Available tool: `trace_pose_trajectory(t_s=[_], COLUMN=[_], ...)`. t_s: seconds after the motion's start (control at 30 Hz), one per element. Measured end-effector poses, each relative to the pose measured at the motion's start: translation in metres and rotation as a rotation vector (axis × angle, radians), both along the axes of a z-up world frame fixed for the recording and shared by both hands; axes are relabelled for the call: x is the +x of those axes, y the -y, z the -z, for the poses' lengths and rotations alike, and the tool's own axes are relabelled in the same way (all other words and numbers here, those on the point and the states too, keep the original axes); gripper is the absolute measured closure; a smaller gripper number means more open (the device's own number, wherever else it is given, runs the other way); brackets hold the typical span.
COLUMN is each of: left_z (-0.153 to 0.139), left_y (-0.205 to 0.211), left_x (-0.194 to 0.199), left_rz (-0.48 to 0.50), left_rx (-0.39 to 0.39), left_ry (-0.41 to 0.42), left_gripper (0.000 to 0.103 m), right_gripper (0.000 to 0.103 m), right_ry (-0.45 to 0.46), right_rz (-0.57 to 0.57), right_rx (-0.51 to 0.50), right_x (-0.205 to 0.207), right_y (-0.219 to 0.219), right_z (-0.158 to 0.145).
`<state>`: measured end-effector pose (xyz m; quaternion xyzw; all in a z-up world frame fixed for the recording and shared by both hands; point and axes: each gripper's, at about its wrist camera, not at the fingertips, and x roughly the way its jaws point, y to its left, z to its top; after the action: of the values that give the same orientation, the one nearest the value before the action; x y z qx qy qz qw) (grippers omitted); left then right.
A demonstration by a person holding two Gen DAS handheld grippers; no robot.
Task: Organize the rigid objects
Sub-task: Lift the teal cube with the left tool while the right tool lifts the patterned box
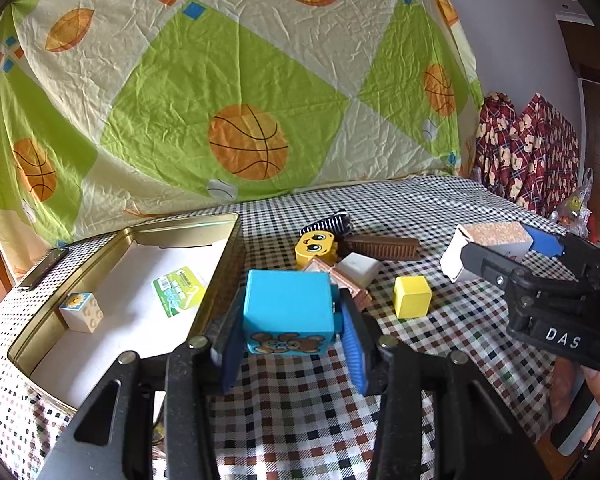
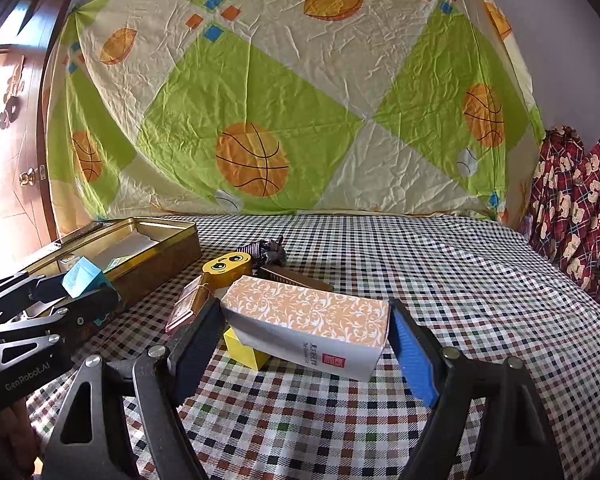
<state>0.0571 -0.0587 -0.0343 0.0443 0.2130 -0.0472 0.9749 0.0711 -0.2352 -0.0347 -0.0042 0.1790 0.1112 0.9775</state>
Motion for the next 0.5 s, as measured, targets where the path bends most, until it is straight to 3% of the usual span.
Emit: trace_pose_trajectory(t_s=[0.5], left_z=[-0.005], left_y=[-0.003], left_x=[-0.017], left_rz=[-0.026], left_rx=[-0.007], left_ry=[0.113], left_gripper=[0.061], right_gripper=[0.021], right_ry=[0.065], right_rz=[-0.008], right_rx=[-0.012], right_x=[-0.012], right_y=[-0.002], right_z=[-0.003])
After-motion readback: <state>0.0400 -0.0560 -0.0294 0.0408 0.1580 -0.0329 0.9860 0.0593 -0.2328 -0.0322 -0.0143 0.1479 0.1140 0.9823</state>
